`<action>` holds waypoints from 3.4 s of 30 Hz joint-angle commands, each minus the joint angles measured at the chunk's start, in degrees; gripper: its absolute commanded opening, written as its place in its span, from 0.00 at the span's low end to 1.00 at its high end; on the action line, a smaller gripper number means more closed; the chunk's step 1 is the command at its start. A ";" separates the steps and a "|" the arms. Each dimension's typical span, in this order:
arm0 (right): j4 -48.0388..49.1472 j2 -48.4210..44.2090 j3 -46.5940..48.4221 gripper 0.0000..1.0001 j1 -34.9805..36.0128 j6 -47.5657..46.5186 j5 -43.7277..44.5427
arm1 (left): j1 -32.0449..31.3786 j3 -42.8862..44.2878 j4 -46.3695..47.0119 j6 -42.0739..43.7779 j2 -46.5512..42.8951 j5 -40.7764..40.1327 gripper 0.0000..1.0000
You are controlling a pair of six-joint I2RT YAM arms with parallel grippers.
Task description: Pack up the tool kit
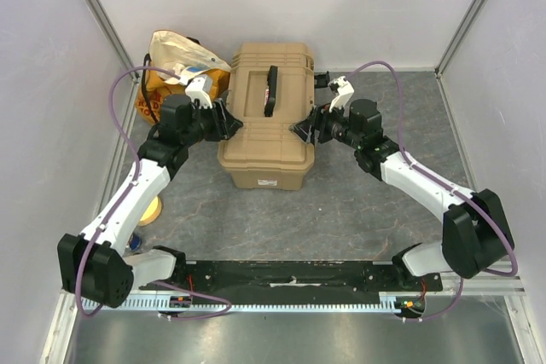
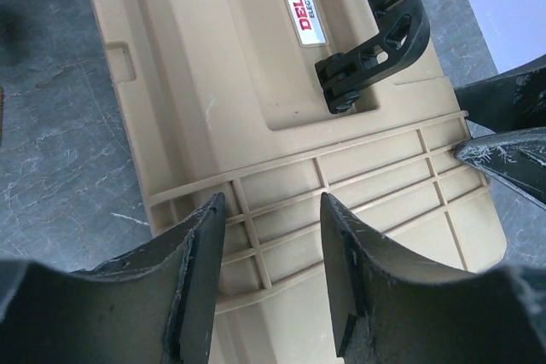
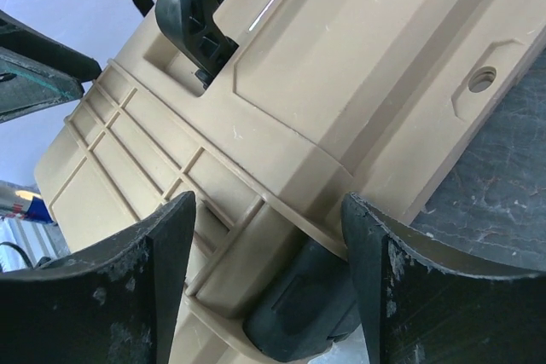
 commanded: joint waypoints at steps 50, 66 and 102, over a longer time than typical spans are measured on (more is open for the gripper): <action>31.08 15.56 -14.15 0.83 -25.44 47.18 -8.72 | -3.88 -0.22 -15.84 0.10 -2.39 -6.89 0.71; 58.87 36.84 -5.44 0.73 -15.16 72.86 -4.25 | -3.97 2.06 -17.77 -0.52 -0.46 -8.12 0.70; 86.57 42.83 -3.77 0.55 -10.50 96.15 7.53 | -3.97 2.85 -18.83 1.06 0.42 -9.61 0.68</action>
